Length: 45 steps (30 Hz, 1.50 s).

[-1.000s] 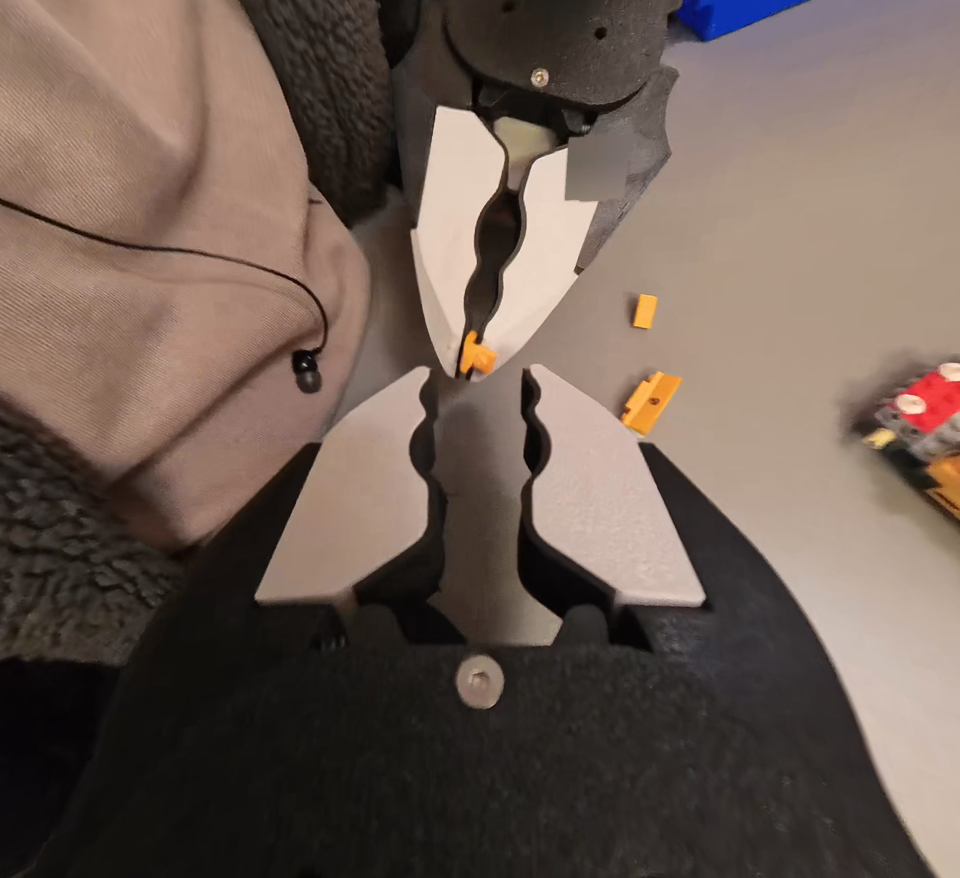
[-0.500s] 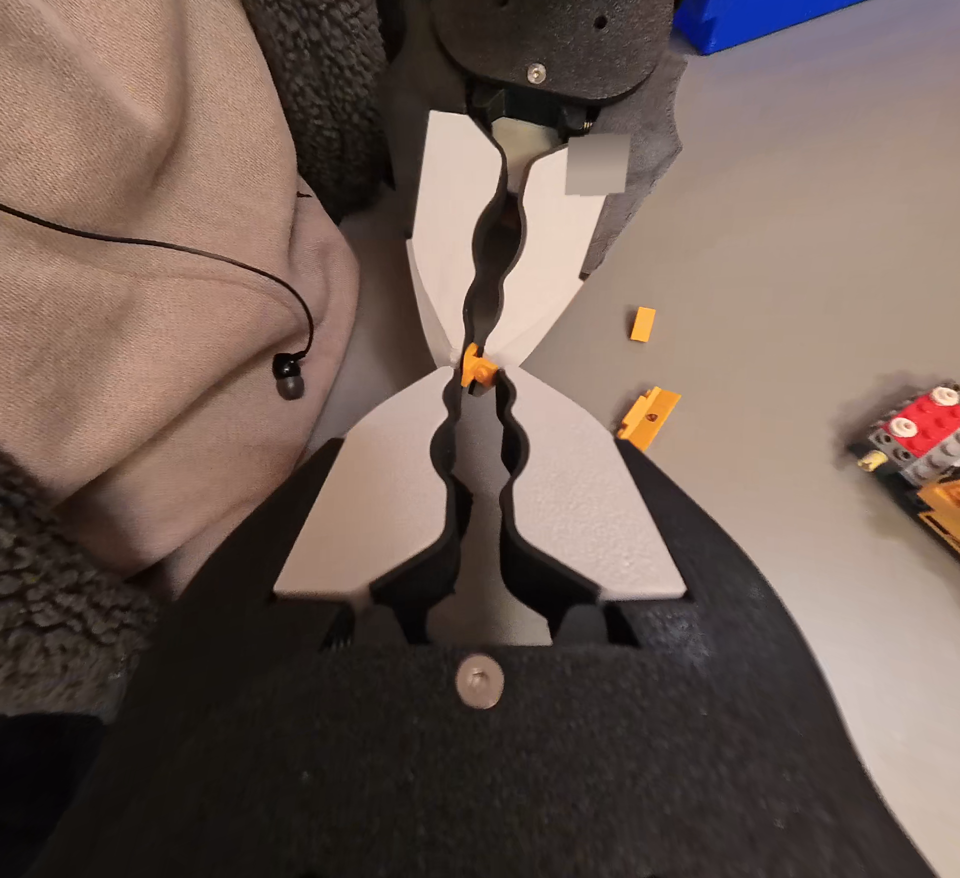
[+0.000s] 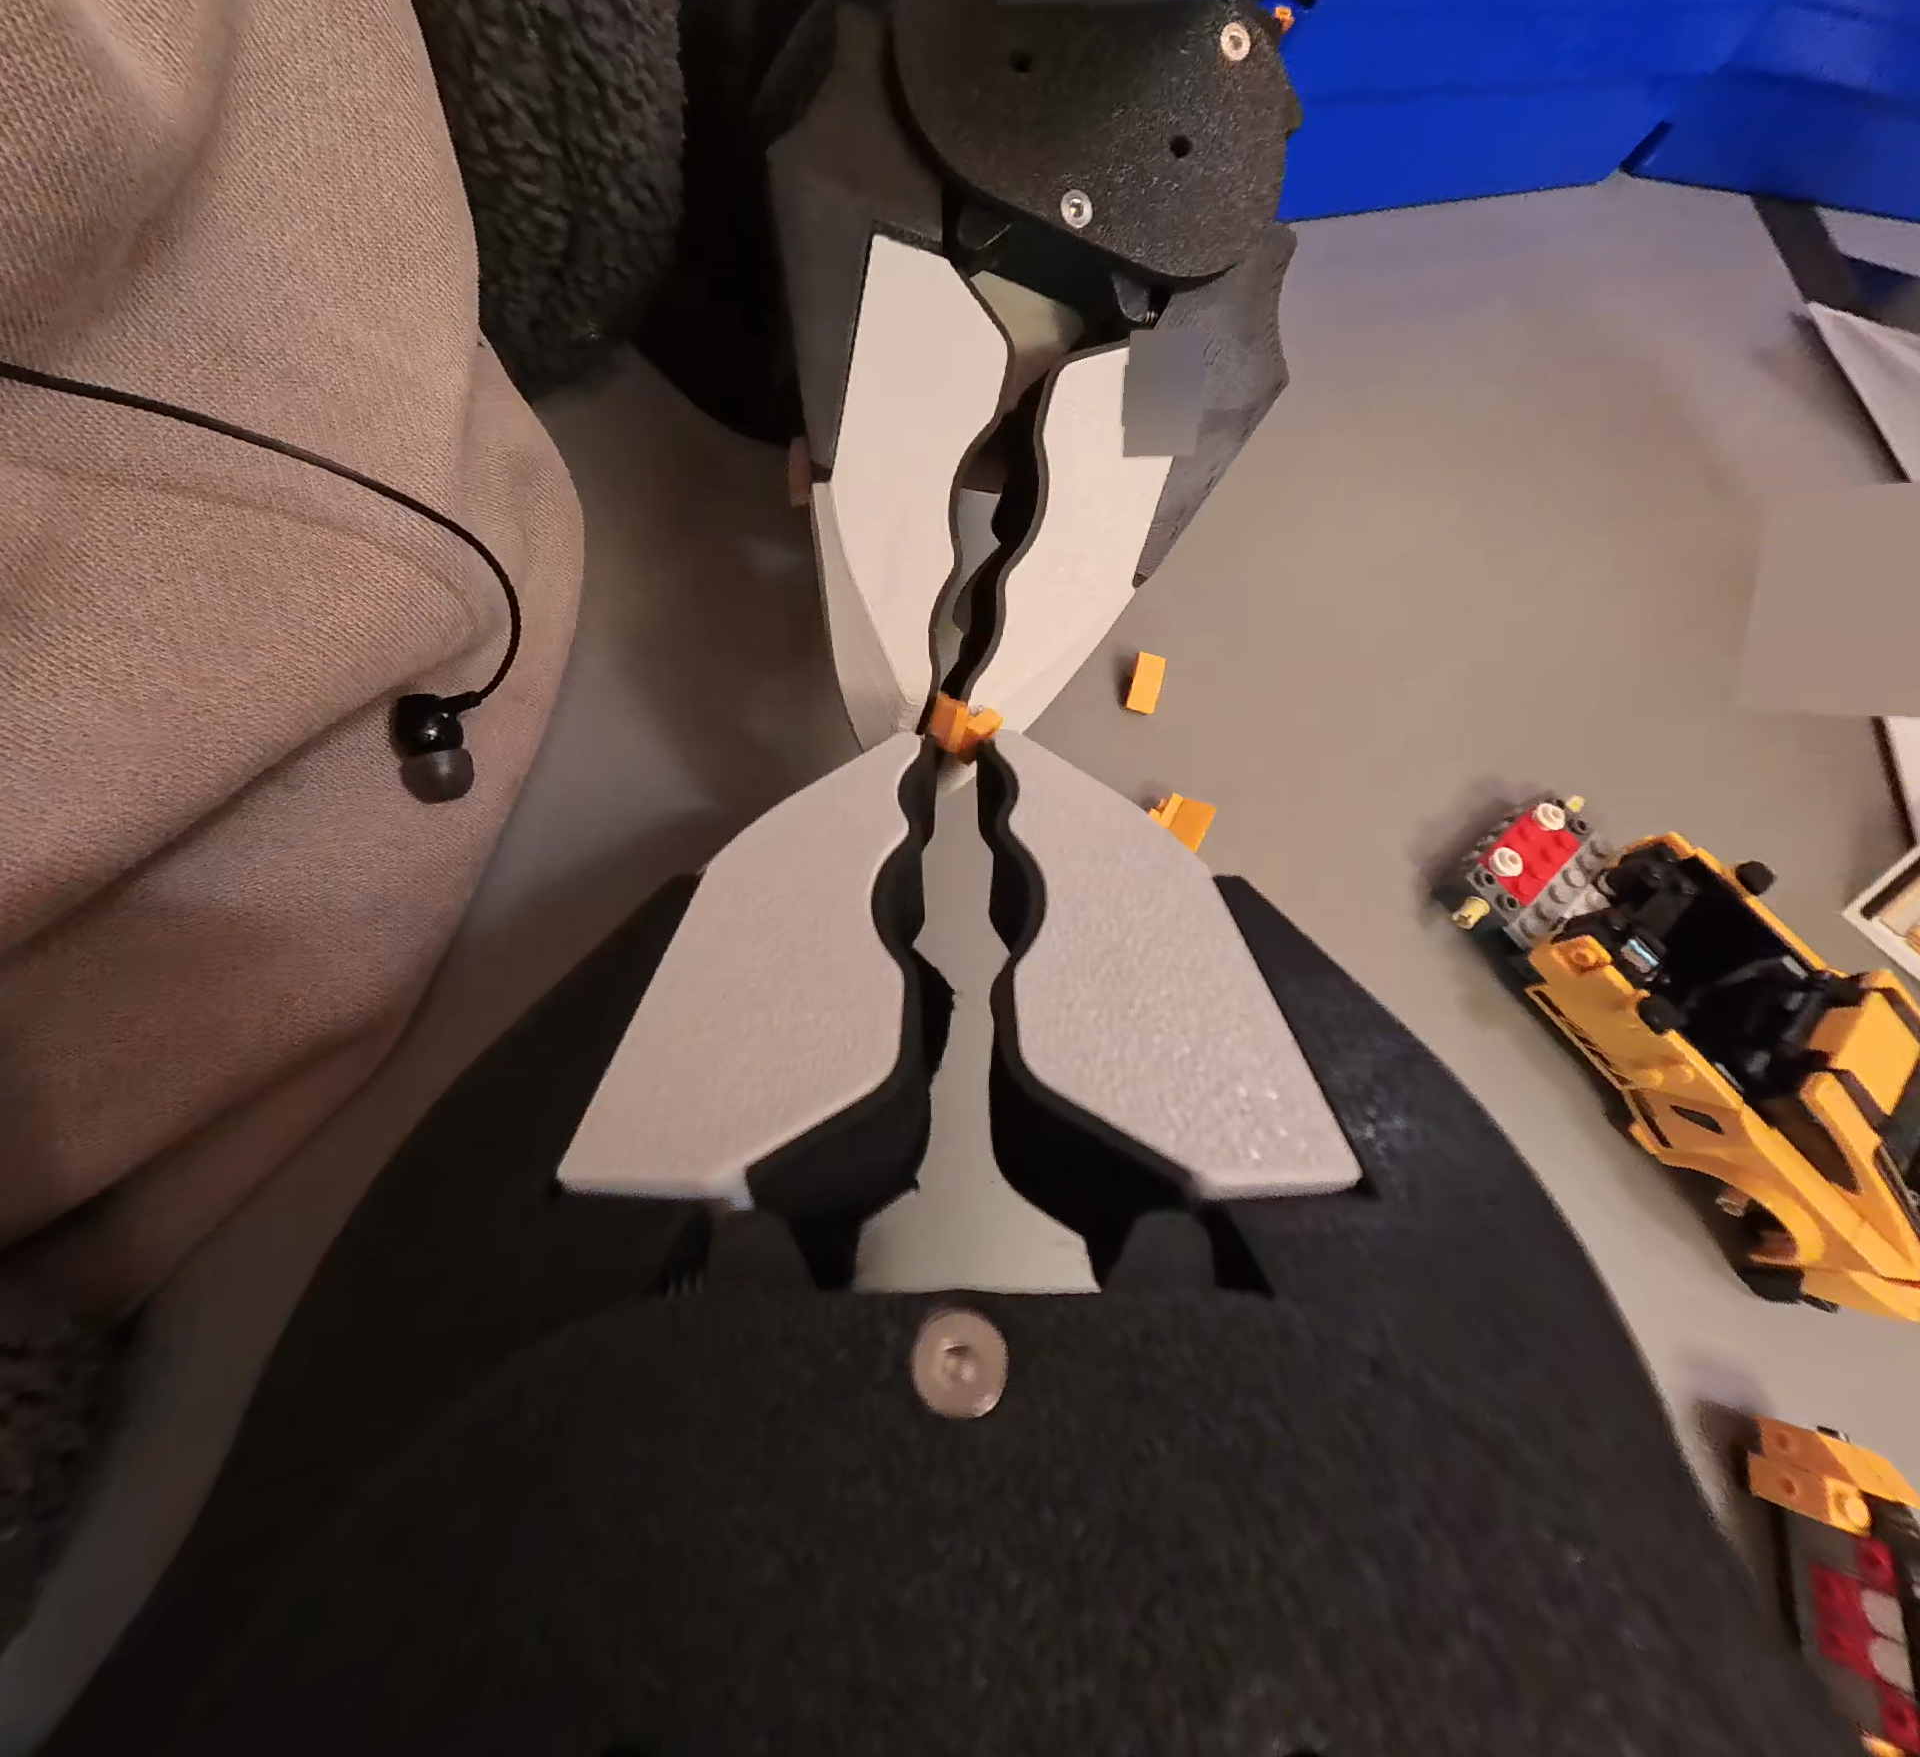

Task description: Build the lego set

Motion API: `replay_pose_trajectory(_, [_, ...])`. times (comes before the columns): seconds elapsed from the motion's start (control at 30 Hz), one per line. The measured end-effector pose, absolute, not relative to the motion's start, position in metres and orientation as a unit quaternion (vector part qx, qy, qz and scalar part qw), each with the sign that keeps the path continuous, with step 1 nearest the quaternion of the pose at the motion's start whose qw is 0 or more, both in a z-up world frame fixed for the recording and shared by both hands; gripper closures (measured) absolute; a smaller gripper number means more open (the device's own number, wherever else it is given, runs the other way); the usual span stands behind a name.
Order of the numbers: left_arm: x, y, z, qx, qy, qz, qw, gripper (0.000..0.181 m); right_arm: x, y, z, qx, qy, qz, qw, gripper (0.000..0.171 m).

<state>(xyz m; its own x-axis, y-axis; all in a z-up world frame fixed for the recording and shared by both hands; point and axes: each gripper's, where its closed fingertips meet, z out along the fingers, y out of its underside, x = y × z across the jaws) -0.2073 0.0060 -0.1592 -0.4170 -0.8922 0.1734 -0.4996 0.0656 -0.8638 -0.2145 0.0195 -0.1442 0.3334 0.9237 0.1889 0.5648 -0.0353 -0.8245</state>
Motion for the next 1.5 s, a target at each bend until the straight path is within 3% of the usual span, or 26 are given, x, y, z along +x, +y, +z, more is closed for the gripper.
replay_pose_trajectory(0.67, [-0.21,0.009,-0.186,-0.481,0.768,-0.347,0.24,0.177,-0.213,0.009,-0.168,-0.703,-0.6,0.202,0.324,0.166])
replay_pose_trajectory(1.5, [-0.216,0.003,-0.211,-0.52,0.784,-0.306,0.149,0.178,-0.218,0.003,-0.192,-0.759,-0.551,0.217,0.272,0.166])
